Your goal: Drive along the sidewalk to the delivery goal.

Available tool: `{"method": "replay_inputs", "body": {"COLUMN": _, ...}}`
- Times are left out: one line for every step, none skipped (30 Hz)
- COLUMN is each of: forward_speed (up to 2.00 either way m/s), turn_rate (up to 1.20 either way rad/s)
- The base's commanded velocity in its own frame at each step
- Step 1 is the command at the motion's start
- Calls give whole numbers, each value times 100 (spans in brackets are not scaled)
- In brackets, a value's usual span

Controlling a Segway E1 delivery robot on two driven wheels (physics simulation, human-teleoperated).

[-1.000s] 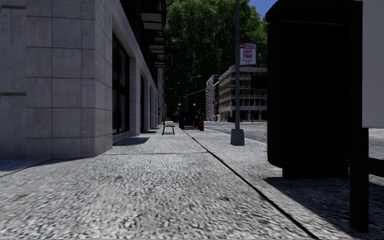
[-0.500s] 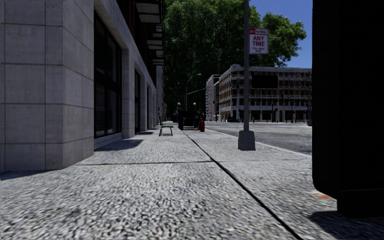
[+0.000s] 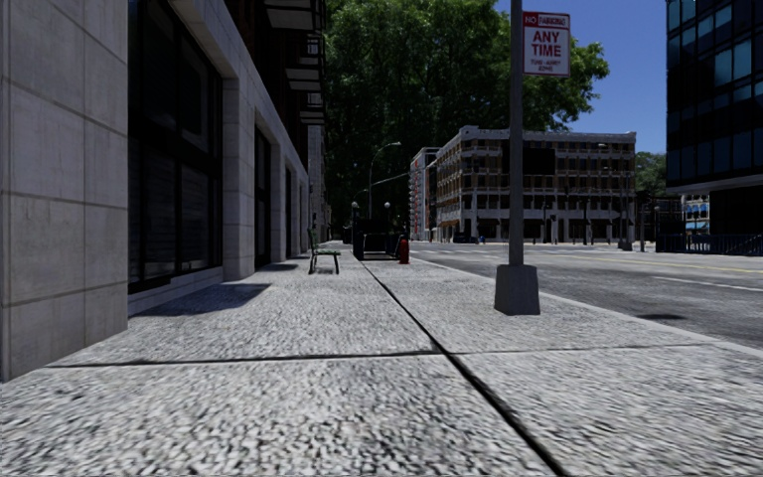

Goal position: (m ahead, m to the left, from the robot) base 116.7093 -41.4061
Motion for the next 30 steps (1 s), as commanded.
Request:
{"method": "replay_inputs", "body": {"forward_speed": 200, "turn_rate": 0}}
{"method": "replay_inputs", "body": {"forward_speed": 200, "turn_rate": 0}}
{"method": "replay_inputs", "body": {"forward_speed": 200, "turn_rate": 0}}
{"method": "replay_inputs", "body": {"forward_speed": 200, "turn_rate": 0}}
{"method": "replay_inputs", "body": {"forward_speed": 200, "turn_rate": 0}}
{"method": "replay_inputs", "body": {"forward_speed": 200, "turn_rate": 0}}
{"method": "replay_inputs", "body": {"forward_speed": 200, "turn_rate": 0}}
{"method": "replay_inputs", "body": {"forward_speed": 200, "turn_rate": 0}}
{"method": "replay_inputs", "body": {"forward_speed": 200, "turn_rate": 0}}
{"method": "replay_inputs", "body": {"forward_speed": 200, "turn_rate": 0}}
{"method": "replay_inputs", "body": {"forward_speed": 200, "turn_rate": 0}}
{"method": "replay_inputs", "body": {"forward_speed": 200, "turn_rate": 0}}
{"method": "replay_inputs", "body": {"forward_speed": 200, "turn_rate": 0}}
{"method": "replay_inputs", "body": {"forward_speed": 200, "turn_rate": 0}}
{"method": "replay_inputs", "body": {"forward_speed": 200, "turn_rate": 0}}
{"method": "replay_inputs", "body": {"forward_speed": 200, "turn_rate": 0}}
{"method": "replay_inputs", "body": {"forward_speed": 200, "turn_rate": 0}}
{"method": "replay_inputs", "body": {"forward_speed": 200, "turn_rate": 0}}
{"method": "replay_inputs", "body": {"forward_speed": 200, "turn_rate": 0}}
{"method": "replay_inputs", "body": {"forward_speed": 200, "turn_rate": 0}}
{"method": "replay_inputs", "body": {"forward_speed": 200, "turn_rate": 0}}
{"method": "replay_inputs", "body": {"forward_speed": 200, "turn_rate": 0}}
{"method": "replay_inputs", "body": {"forward_speed": 200, "turn_rate": 0}}
{"method": "replay_inputs", "body": {"forward_speed": 200, "turn_rate": 0}}
{"method": "replay_inputs", "body": {"forward_speed": 200, "turn_rate": 0}}
{"method": "replay_inputs", "body": {"forward_speed": 200, "turn_rate": 0}}
{"method": "replay_inputs", "body": {"forward_speed": 200, "turn_rate": 0}}
{"method": "replay_inputs", "body": {"forward_speed": 200, "turn_rate": 0}}
{"method": "replay_inputs", "body": {"forward_speed": 200, "turn_rate": 0}}
{"method": "replay_inputs", "body": {"forward_speed": 200, "turn_rate": 0}}
